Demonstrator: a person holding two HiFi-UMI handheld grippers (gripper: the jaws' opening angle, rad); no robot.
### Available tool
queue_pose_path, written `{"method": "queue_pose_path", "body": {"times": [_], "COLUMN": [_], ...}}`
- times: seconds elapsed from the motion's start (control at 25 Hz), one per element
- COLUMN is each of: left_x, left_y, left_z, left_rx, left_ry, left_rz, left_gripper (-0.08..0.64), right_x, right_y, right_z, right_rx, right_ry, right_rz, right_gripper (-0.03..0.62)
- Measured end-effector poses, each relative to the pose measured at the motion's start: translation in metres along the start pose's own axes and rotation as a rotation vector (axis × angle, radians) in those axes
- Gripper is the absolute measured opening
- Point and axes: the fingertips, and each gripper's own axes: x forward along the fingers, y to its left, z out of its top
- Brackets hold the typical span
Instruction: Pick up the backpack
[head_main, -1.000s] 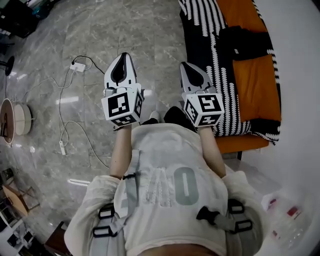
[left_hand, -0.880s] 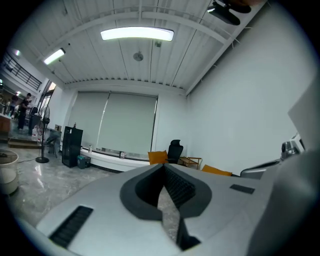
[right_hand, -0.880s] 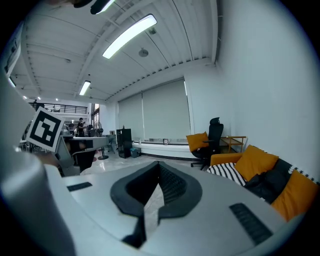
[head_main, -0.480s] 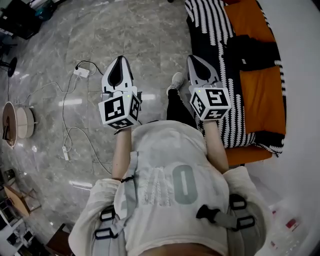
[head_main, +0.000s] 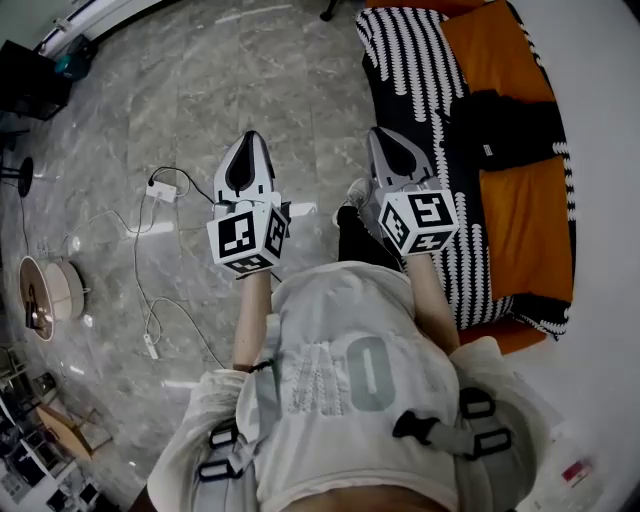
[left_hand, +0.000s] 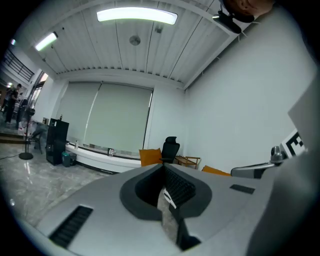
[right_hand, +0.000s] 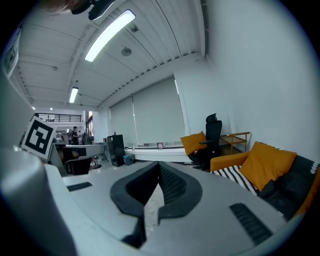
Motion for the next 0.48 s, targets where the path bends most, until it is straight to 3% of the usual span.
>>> {"method": "queue_pose_path", "body": {"times": [0.2,0.48], "left_x": [0.124,0.283], "left_y": [-0.032,-0.123], "left_z": [0.009,0.031], "left_rx": [-0.007,0.048], "left_ry": [0.008,0.004], "left_rz": [-0.063,-0.274], "left_gripper": [0.020,0.020], "right_x": [0.057,0.076], "right_y": [-0.095,-0.245], "right_z": [0.037,0.080], "right_rx": [0.049,0.122], "right_ry": [-0.022,-0.096], "right_rz": [-0.071,-0.289], "right_gripper": [0.008,0.008]}}
